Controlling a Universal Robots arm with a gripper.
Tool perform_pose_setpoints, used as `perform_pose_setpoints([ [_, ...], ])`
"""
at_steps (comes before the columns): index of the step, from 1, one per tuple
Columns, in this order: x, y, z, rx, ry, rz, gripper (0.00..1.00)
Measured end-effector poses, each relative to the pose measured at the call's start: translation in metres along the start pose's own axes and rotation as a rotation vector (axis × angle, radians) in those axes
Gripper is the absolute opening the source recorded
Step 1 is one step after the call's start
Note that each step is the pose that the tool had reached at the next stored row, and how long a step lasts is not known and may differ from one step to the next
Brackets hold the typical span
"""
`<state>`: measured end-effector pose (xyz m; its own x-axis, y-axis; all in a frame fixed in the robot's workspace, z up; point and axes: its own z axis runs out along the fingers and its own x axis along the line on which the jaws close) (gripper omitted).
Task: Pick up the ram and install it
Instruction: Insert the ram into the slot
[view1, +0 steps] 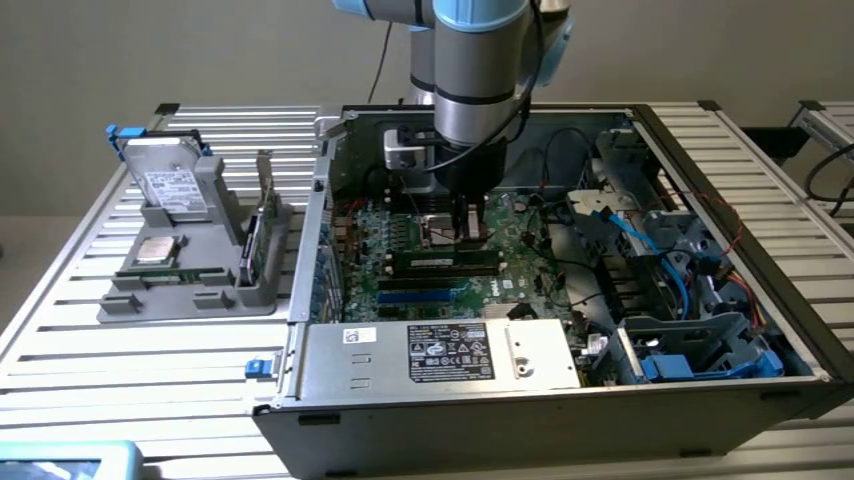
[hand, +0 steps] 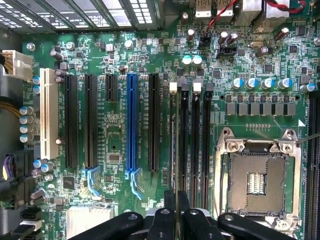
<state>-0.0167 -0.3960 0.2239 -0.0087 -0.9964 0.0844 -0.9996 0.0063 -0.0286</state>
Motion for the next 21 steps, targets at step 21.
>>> perform_pose_setpoints([
  [21,0.0006,-0.0059,-0.0049,-0.0026,-0.0011,0.000,0.28],
])
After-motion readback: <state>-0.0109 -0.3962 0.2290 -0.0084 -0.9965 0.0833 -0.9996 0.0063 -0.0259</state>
